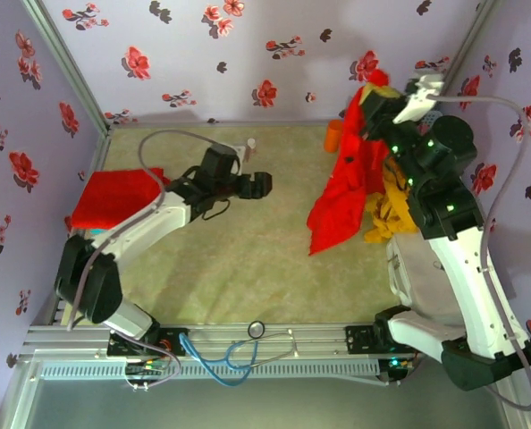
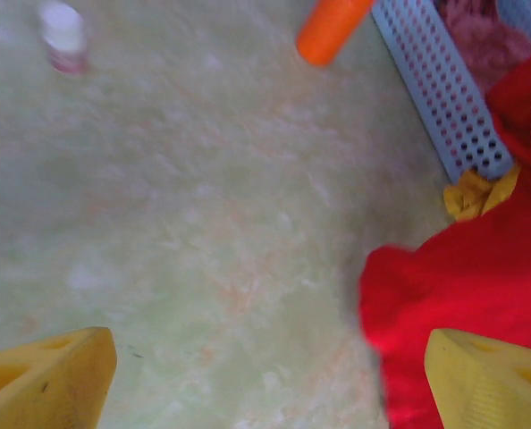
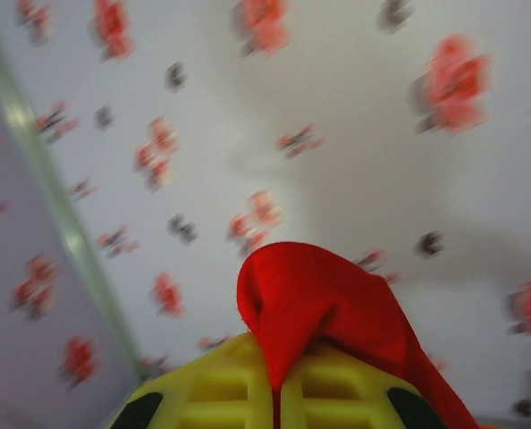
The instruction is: Fold and stack the t-shirts
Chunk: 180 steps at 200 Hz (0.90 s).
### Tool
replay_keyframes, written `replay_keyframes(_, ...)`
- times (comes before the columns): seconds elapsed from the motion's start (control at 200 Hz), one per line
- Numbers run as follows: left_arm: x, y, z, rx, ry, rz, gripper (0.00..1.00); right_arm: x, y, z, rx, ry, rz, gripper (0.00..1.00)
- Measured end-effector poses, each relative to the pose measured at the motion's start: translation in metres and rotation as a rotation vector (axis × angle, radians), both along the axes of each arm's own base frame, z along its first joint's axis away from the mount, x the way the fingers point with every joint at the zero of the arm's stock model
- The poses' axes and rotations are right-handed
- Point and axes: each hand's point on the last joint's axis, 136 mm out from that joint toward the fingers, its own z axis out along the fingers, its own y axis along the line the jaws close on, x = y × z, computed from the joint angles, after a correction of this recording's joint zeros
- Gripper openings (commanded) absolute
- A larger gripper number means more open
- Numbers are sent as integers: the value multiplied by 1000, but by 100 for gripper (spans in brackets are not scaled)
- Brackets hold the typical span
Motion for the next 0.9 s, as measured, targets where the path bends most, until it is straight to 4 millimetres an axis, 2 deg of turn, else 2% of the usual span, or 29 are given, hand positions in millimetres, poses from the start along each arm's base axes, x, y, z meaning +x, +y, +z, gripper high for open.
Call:
replay_keyframes(0.105,0,29,17,-1,-32,56,91,-24,47,-13,-31,35,184,0)
replay_keyframes(0.225,-8,47,28,10,-55,64,96,-42,93,-35,-67,79,332,0)
replay_keyframes(0.35,-39,50,31,-8,-85,-22,100,-36,131,-72,-85,166,406,0)
replay_keyframes(0.45,-71,63,24,-13,-96,-58,100,-22,158,-107,-109,259,428,0)
replay_keyframes(0.515,-85,72,24,-16,-111,-61,100,-14,174,-129,-123,315,440,5)
replay_keyframes(0.595,-98,81,30,-22,-126,-58,100,-5,189,-155,-134,387,450,18)
replay_keyframes(0.67,-104,89,36,-21,-140,-42,100,1,199,-176,-139,454,453,53)
replay_keyframes(0.705,-106,92,36,-15,-140,-33,100,4,203,-184,-151,480,454,64)
replay_keyframes(0.795,-106,98,28,12,-118,-6,100,9,206,-201,-198,538,437,80)
replay_keyframes(0.9,-102,100,7,48,-56,20,100,10,190,-220,-251,591,362,94)
